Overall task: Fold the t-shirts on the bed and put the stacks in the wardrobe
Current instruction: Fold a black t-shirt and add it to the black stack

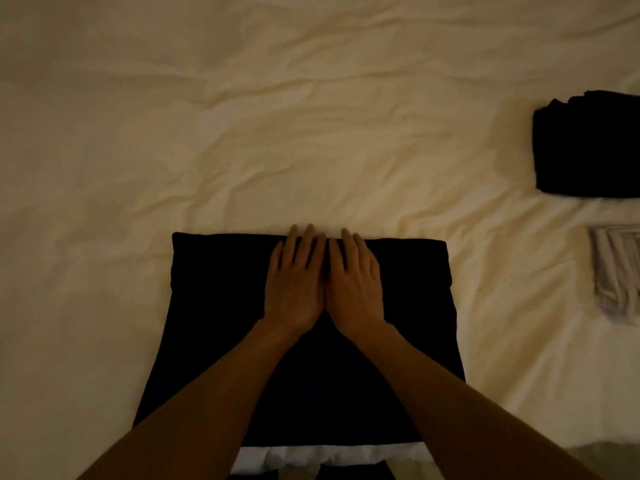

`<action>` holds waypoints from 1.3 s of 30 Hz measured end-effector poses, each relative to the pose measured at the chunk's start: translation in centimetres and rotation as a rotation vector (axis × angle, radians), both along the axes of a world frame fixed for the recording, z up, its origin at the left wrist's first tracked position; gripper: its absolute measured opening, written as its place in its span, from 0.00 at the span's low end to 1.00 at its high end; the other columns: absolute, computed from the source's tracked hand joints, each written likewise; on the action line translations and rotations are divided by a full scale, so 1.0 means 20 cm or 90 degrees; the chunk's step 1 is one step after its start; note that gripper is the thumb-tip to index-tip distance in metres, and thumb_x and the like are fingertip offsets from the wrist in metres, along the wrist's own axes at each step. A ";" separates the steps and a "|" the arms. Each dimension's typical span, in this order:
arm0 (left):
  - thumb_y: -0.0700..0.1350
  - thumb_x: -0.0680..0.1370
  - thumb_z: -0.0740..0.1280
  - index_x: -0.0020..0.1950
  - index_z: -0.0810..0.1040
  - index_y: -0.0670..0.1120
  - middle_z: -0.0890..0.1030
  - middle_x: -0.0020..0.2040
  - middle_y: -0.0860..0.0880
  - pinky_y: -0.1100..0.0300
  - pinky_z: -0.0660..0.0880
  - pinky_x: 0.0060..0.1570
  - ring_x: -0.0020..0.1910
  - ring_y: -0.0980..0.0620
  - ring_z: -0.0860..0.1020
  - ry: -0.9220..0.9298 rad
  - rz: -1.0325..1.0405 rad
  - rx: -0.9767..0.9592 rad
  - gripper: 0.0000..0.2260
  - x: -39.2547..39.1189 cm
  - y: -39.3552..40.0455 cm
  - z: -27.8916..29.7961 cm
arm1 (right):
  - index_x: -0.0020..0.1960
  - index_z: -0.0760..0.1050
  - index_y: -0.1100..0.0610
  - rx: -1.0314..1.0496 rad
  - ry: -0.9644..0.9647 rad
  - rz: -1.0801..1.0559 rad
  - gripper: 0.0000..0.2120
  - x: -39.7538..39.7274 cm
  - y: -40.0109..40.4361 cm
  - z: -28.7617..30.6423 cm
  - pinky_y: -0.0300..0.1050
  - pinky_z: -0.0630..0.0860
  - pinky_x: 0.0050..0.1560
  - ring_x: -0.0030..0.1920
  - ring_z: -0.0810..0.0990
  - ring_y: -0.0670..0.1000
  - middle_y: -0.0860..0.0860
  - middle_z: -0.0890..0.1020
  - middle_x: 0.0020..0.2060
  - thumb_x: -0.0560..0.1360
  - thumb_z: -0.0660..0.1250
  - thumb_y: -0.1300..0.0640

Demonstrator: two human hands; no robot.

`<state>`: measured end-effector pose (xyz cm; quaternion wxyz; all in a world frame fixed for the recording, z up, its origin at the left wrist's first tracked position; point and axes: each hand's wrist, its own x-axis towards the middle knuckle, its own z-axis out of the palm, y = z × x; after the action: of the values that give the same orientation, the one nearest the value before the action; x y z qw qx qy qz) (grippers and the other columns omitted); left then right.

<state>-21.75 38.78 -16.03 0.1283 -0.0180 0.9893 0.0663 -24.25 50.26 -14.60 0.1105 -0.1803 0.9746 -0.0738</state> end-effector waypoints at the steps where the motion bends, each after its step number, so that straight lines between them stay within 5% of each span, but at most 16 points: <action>1: 0.58 0.82 0.50 0.81 0.53 0.48 0.52 0.81 0.48 0.48 0.46 0.75 0.80 0.44 0.48 -0.021 0.024 -0.007 0.28 -0.01 -0.05 -0.03 | 0.70 0.71 0.63 0.032 -0.026 -0.013 0.27 -0.04 0.02 -0.02 0.58 0.68 0.69 0.70 0.71 0.63 0.62 0.72 0.70 0.76 0.53 0.51; 5: 0.64 0.82 0.42 0.81 0.45 0.53 0.46 0.82 0.49 0.45 0.40 0.76 0.80 0.41 0.42 -0.049 0.062 -0.093 0.30 0.08 -0.33 -0.10 | 0.79 0.56 0.55 0.167 -0.072 0.006 0.33 -0.11 0.31 -0.12 0.62 0.50 0.75 0.77 0.56 0.63 0.58 0.59 0.78 0.80 0.42 0.38; 9: 0.64 0.82 0.43 0.82 0.47 0.53 0.47 0.82 0.47 0.42 0.42 0.76 0.79 0.39 0.43 -0.057 0.283 -0.068 0.30 0.17 -0.60 -0.08 | 0.80 0.50 0.51 0.169 -0.065 -0.119 0.35 -0.16 0.63 -0.12 0.62 0.47 0.76 0.78 0.51 0.62 0.56 0.53 0.79 0.79 0.41 0.34; 12: 0.63 0.81 0.56 0.80 0.55 0.48 0.57 0.79 0.41 0.39 0.59 0.71 0.76 0.37 0.57 -0.013 0.416 0.067 0.33 0.17 -0.74 -0.03 | 0.80 0.51 0.53 0.060 -0.117 -0.285 0.38 -0.19 0.68 -0.06 0.62 0.61 0.71 0.75 0.59 0.63 0.59 0.59 0.76 0.79 0.51 0.32; 16: 0.62 0.78 0.65 0.74 0.65 0.44 0.73 0.67 0.40 0.47 0.71 0.63 0.64 0.38 0.73 0.005 0.588 0.323 0.31 0.11 -0.79 0.04 | 0.72 0.61 0.60 -0.254 -0.245 -0.501 0.32 -0.24 0.63 0.01 0.52 0.76 0.54 0.60 0.76 0.59 0.59 0.74 0.63 0.77 0.67 0.43; 20: 0.54 0.82 0.62 0.72 0.68 0.45 0.75 0.63 0.46 0.58 0.68 0.55 0.61 0.45 0.74 -0.055 0.549 0.438 0.22 0.06 -0.76 0.11 | 0.65 0.67 0.61 -0.350 -0.261 -0.516 0.21 -0.27 0.62 0.07 0.36 0.71 0.37 0.51 0.78 0.54 0.52 0.76 0.51 0.79 0.66 0.50; 24: 0.50 0.84 0.60 0.67 0.71 0.42 0.77 0.60 0.43 0.61 0.67 0.53 0.57 0.48 0.75 0.082 0.519 0.446 0.16 0.00 -0.77 0.16 | 0.64 0.69 0.60 -0.406 -0.135 -0.480 0.17 -0.31 0.59 0.13 0.27 0.70 0.36 0.42 0.76 0.41 0.46 0.75 0.45 0.80 0.66 0.51; 26: 0.50 0.84 0.60 0.69 0.70 0.42 0.77 0.62 0.42 0.61 0.68 0.55 0.60 0.46 0.75 0.152 0.509 0.445 0.17 -0.08 -0.79 0.18 | 0.64 0.69 0.60 -0.432 -0.079 -0.482 0.17 -0.37 0.57 0.18 0.23 0.70 0.35 0.44 0.76 0.44 0.47 0.76 0.47 0.80 0.65 0.52; 34: 0.62 0.78 0.66 0.76 0.63 0.48 0.73 0.70 0.47 0.58 0.68 0.58 0.66 0.45 0.73 0.015 0.609 0.469 0.32 -0.13 -0.78 0.18 | 0.75 0.60 0.58 -0.402 -0.251 -0.574 0.34 -0.46 0.61 0.12 0.46 0.73 0.54 0.60 0.76 0.56 0.55 0.74 0.64 0.77 0.67 0.41; 39: 0.63 0.74 0.70 0.71 0.70 0.48 0.77 0.66 0.45 0.53 0.72 0.58 0.58 0.45 0.77 -0.072 0.680 0.483 0.31 0.22 -0.76 0.14 | 0.62 0.70 0.58 -0.364 -0.352 -0.623 0.29 -0.15 0.75 0.03 0.56 0.78 0.57 0.55 0.79 0.57 0.54 0.78 0.55 0.73 0.70 0.38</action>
<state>-17.38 23.53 -13.30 0.1267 -0.4633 0.7441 0.4643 -27.25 65.24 -14.01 0.2596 0.2896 0.8214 -0.4171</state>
